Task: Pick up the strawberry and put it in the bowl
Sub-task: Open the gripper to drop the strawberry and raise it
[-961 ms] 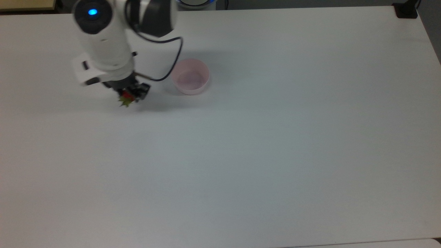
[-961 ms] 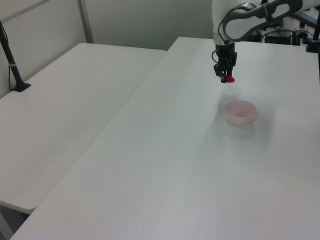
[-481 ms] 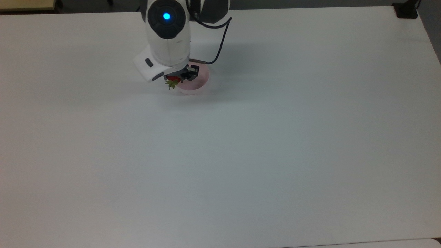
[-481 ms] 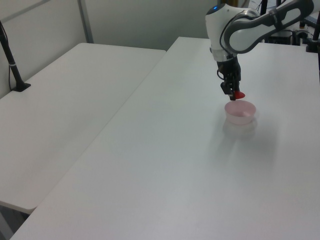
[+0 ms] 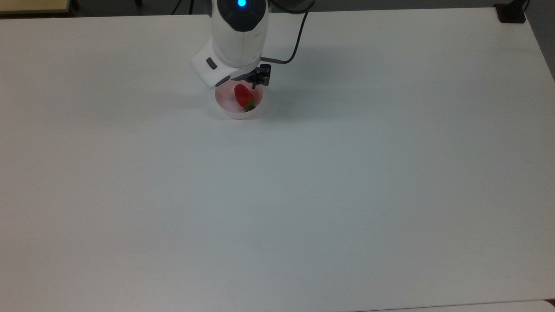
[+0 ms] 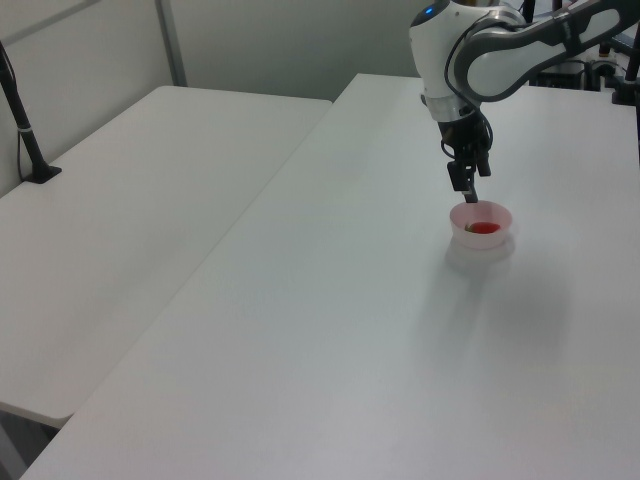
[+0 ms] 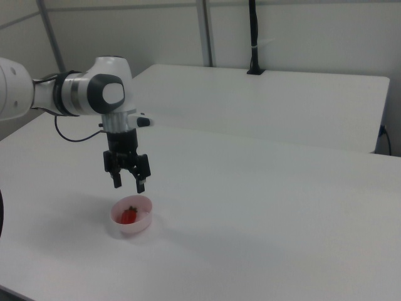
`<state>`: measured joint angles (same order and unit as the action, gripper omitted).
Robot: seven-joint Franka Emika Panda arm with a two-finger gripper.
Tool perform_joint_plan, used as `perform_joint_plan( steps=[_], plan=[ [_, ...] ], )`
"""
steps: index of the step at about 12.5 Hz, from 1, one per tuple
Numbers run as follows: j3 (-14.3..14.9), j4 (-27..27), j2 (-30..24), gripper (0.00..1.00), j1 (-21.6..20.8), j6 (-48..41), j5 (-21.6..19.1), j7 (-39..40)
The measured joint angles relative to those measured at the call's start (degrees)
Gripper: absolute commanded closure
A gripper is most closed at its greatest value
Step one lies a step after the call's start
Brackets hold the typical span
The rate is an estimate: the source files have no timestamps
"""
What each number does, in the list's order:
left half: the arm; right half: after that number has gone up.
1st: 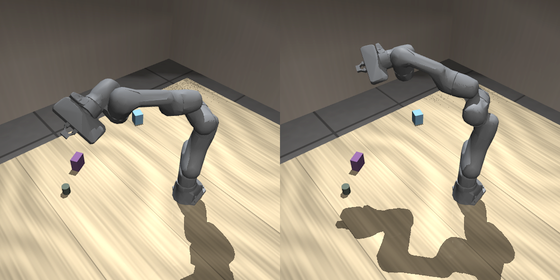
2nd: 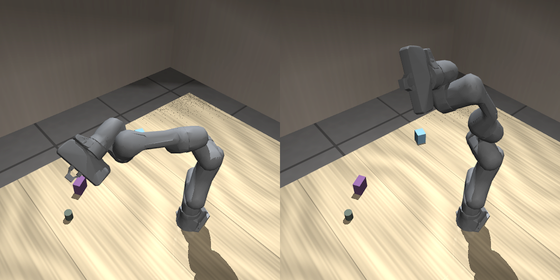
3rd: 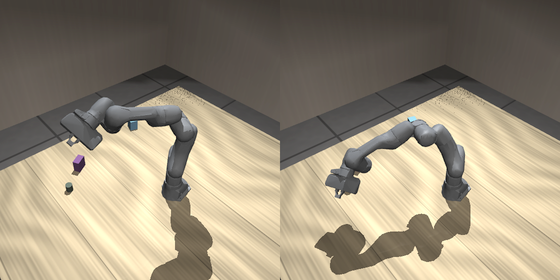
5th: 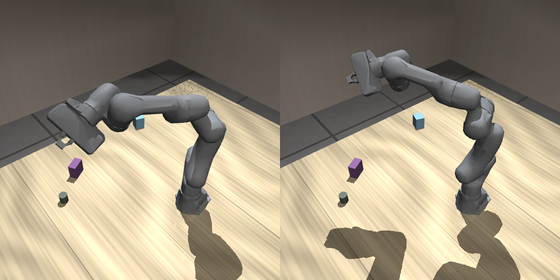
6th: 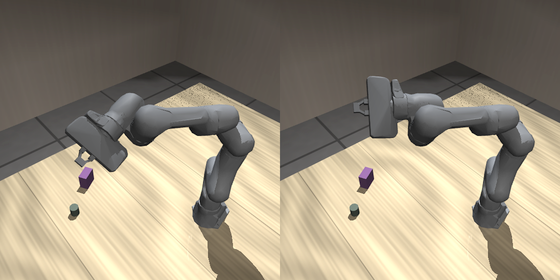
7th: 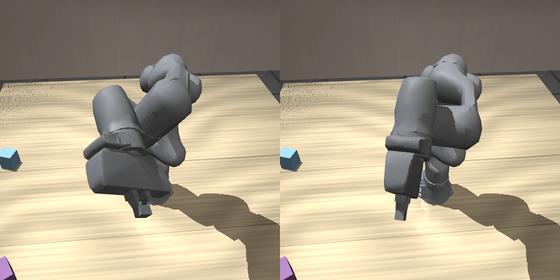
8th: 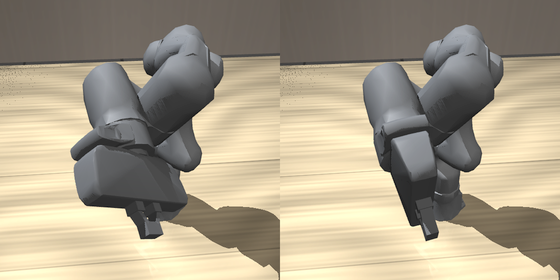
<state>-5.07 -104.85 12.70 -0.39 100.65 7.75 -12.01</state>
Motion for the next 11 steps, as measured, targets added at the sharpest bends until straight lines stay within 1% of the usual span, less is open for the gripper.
perform_joint_plan(
  steps=[3, 6, 8, 11],
  plan=[
    [-0.02, 0.79, -3.18, 0.00, -2.37, 0.00, 0.00, -3.09],
    [0.20, 3.08, -9.34, 0.00, -2.33, 0.01, 0.00, -3.15],
    [1.22, 3.61, -12.98, 0.00, -2.29, 0.00, -0.02, -3.15],
    [3.47, 3.62, -16.34, 0.00, -2.21, -1.24, -0.48, -2.76]
  ],
)
